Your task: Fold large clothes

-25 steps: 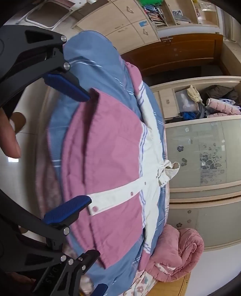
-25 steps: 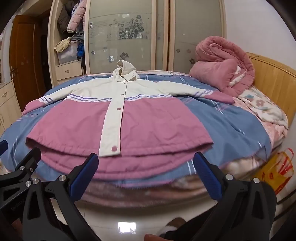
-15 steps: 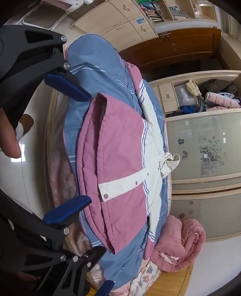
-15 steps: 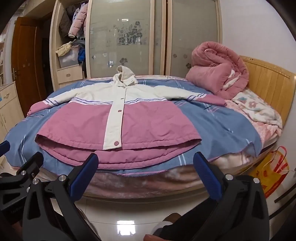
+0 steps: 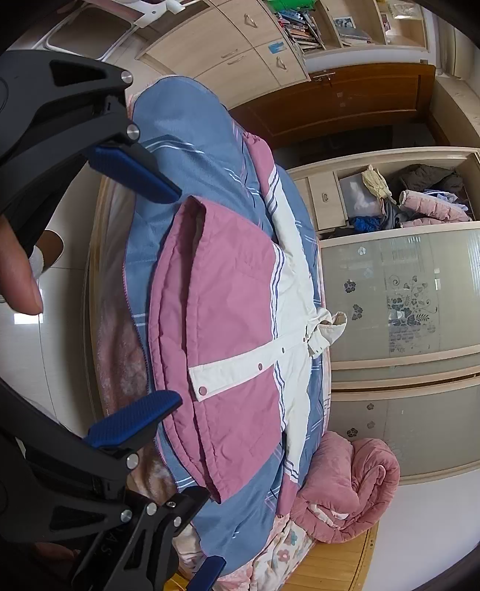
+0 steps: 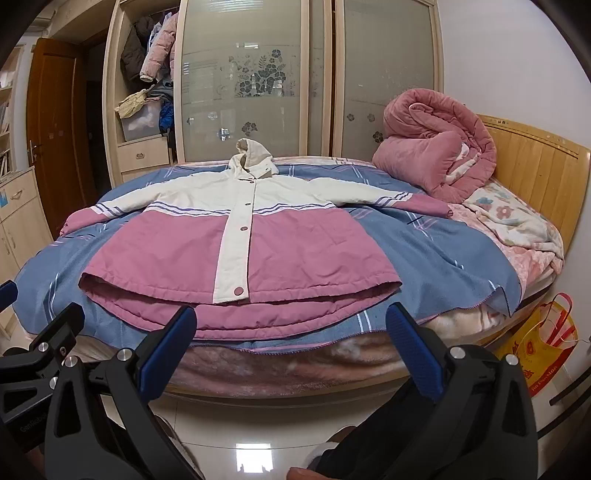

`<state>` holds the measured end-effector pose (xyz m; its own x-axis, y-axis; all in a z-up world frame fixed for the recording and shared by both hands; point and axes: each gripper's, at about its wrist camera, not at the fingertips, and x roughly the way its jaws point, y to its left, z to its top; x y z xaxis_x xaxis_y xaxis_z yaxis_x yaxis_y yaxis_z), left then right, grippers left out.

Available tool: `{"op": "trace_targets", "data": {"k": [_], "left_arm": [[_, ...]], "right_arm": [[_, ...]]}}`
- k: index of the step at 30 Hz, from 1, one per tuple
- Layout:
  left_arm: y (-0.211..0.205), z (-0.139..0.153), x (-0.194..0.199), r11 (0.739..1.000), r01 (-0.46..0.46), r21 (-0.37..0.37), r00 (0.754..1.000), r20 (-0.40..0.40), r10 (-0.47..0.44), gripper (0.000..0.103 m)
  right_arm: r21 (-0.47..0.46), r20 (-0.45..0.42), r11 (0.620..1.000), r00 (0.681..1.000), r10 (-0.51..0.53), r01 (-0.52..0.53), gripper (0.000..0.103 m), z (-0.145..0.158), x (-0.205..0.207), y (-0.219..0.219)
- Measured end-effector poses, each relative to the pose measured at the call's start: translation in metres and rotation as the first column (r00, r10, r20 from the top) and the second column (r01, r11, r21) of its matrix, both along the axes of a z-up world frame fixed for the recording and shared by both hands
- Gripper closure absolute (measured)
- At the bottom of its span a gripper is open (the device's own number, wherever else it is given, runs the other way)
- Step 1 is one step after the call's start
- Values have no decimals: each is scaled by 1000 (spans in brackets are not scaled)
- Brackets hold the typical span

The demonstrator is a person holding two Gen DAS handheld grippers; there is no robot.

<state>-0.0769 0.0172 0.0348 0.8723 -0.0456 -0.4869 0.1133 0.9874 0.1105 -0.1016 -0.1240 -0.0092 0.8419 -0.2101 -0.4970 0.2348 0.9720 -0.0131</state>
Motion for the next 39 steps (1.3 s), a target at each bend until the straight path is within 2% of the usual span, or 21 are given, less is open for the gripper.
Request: {"op": "trace_targets", "data": {"k": [39], "left_arm": [[-1,7,-2,1000,0,-6,1000,6,0,2]], "right_arm": [[-1,35,1000,999,-13,13,1,7,-4,-8]]}}
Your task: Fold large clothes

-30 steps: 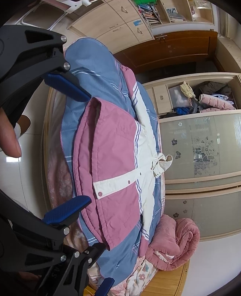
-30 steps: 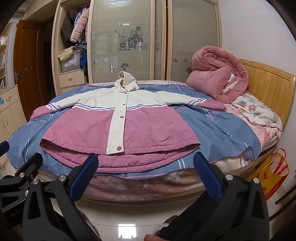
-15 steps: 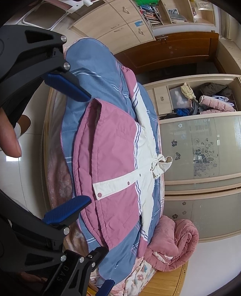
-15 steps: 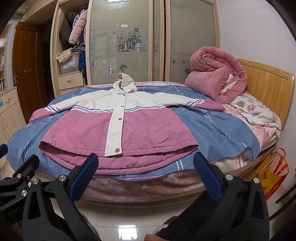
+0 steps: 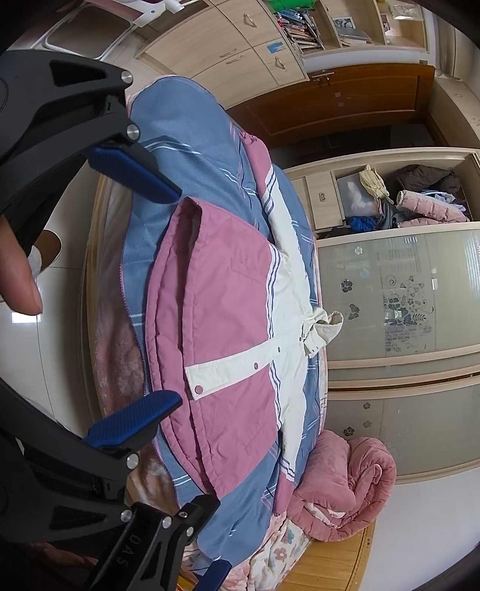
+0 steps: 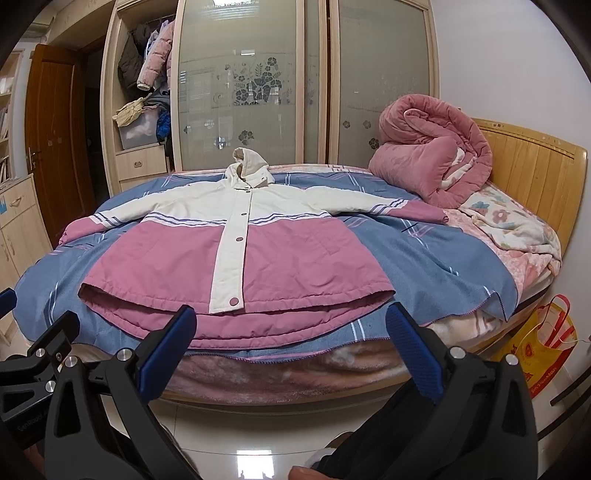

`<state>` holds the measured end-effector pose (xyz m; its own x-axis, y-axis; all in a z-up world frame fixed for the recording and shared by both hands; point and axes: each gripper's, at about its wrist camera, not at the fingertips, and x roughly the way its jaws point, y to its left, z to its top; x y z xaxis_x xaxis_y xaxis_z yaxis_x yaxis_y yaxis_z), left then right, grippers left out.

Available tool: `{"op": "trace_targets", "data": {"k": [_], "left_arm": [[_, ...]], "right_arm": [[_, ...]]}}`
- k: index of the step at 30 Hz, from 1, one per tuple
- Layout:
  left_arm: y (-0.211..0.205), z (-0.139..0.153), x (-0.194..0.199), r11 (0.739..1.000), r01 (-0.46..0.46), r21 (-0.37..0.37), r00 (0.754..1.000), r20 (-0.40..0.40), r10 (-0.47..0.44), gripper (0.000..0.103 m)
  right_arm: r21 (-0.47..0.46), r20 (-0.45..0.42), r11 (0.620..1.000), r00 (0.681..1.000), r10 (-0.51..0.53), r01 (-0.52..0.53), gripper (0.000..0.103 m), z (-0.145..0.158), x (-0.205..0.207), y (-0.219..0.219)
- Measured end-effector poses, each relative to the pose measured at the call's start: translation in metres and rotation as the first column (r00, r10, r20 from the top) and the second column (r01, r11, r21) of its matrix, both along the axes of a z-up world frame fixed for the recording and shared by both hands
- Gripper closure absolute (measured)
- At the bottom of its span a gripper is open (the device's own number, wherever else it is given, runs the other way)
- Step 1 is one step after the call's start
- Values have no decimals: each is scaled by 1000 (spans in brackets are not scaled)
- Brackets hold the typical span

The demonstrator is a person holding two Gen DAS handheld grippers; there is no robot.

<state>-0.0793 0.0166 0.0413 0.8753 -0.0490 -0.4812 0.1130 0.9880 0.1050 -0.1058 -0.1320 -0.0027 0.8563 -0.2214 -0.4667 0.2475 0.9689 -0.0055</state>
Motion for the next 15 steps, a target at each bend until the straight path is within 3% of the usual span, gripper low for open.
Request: {"op": "trace_targets", "data": {"k": [15], "left_arm": [[0,2,1,1000,-3,-2,1000,1,3,2]], "right_arm": [[7,14,1000,1000,-2,2,1,3,-2,-1]]}}
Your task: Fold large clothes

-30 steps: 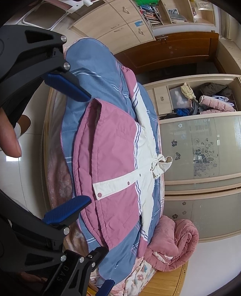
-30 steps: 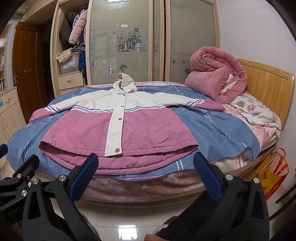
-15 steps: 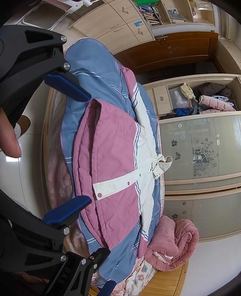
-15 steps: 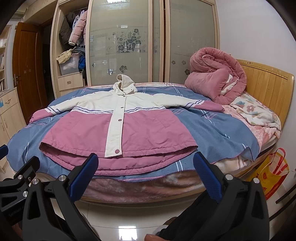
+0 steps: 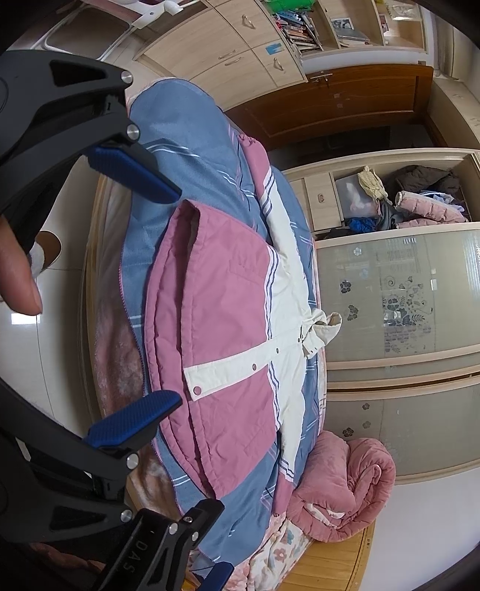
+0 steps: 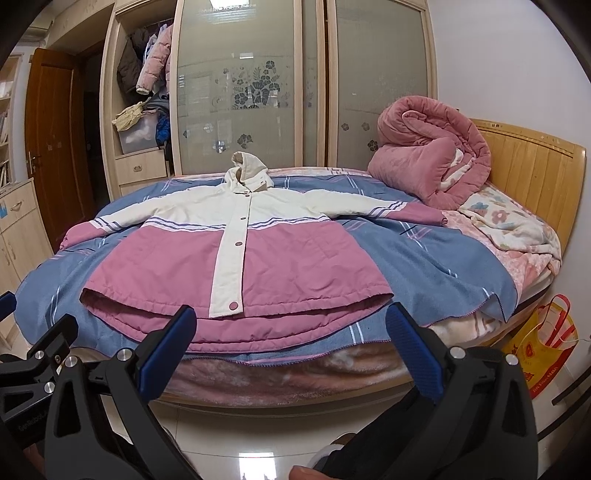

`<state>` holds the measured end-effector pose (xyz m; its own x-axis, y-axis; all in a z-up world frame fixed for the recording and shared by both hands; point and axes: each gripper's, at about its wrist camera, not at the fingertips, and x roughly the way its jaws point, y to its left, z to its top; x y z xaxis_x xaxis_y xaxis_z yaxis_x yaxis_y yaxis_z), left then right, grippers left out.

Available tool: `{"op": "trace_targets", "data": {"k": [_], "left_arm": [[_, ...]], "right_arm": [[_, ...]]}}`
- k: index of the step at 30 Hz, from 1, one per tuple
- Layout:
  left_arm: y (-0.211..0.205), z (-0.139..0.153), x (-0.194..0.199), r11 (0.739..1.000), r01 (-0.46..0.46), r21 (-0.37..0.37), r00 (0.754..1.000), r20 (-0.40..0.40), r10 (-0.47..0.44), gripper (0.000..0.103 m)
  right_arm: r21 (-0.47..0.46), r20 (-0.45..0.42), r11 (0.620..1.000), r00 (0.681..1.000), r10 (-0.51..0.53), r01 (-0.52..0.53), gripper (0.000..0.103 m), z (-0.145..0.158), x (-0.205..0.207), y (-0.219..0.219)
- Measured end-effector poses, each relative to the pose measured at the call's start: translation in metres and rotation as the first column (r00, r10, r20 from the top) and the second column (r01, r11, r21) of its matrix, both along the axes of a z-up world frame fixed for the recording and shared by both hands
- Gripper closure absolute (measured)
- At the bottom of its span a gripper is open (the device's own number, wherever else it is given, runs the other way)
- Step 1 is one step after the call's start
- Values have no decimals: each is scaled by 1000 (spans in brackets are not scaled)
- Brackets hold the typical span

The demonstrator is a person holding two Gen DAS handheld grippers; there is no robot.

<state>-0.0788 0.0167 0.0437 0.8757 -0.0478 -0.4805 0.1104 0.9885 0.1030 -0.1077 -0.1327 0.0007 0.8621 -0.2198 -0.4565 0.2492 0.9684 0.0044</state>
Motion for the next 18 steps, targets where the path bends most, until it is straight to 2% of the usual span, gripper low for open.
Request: {"op": "trace_targets", "data": {"k": [10,18], "left_arm": [[11,8,-7,1000,-22,1,1000,22,22,2],[11,3,16,999,-32,22,999,2,32,2]], "right_arm": [[2,19,1000,1000,2,-2,1,8,-3,-1],[-1,4,1000,1000,-8,8,1,4,15,-6]]}}
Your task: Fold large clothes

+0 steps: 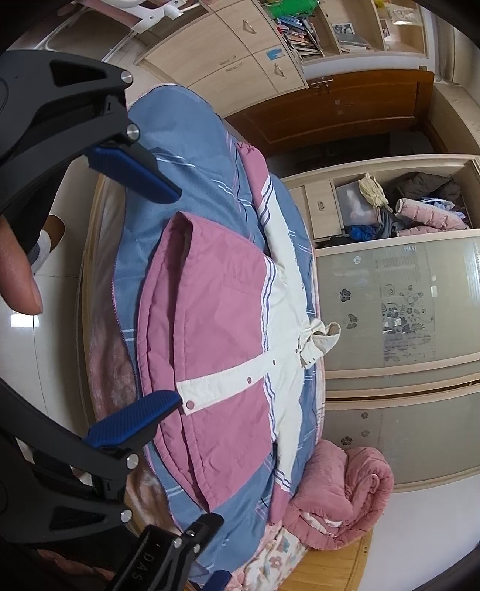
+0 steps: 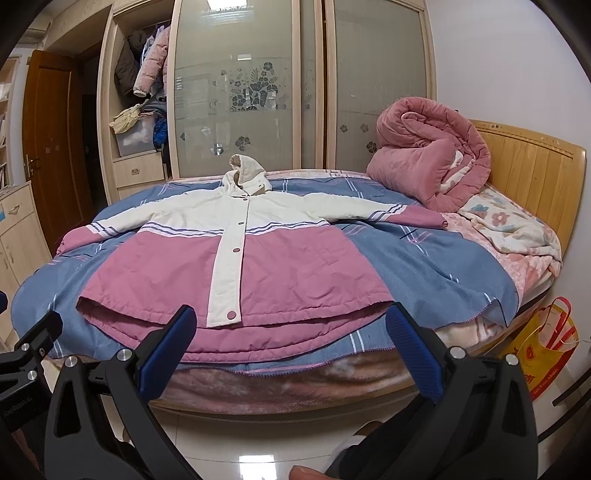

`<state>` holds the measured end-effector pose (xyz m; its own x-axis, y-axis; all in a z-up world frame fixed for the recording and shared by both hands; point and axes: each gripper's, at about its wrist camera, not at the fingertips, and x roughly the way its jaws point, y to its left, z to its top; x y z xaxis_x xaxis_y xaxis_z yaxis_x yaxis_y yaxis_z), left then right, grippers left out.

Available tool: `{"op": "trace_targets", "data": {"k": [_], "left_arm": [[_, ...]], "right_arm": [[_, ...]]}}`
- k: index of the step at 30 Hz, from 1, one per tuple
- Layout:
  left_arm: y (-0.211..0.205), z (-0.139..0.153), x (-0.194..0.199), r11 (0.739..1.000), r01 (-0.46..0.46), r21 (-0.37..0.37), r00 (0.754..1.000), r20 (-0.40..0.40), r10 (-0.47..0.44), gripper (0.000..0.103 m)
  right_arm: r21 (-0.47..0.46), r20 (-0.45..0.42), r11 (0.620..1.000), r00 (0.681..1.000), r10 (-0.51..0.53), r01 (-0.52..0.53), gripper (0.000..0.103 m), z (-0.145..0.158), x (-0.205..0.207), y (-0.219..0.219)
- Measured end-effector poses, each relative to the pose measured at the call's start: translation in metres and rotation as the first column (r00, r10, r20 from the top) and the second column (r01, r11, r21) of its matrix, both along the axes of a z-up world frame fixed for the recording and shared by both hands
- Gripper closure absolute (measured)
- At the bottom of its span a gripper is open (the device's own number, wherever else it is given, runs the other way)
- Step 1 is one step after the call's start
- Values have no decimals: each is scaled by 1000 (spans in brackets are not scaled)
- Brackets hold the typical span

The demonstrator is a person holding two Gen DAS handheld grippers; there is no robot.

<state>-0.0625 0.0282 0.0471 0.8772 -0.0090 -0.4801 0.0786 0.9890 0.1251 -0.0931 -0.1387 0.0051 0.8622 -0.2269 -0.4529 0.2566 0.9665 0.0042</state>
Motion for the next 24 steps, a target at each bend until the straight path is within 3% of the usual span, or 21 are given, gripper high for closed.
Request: {"op": "trace_targets", "data": {"k": [14,20,24], "left_arm": [[1,-34,95,1000,-15,8,996,-86,16,2],[1,-25,133,999,-20,36,997,-79,23,2],[0,0,162,999,25,42,998,-51,-23,2]], "right_arm": [[2,-121,1000,993,-15,15,1,-33,94,-32],[-10,-120,1000,993,-13,12,1,-21,127,-45],[-26,-76,1000,997,-3,1,1,3,147,-52]]}}
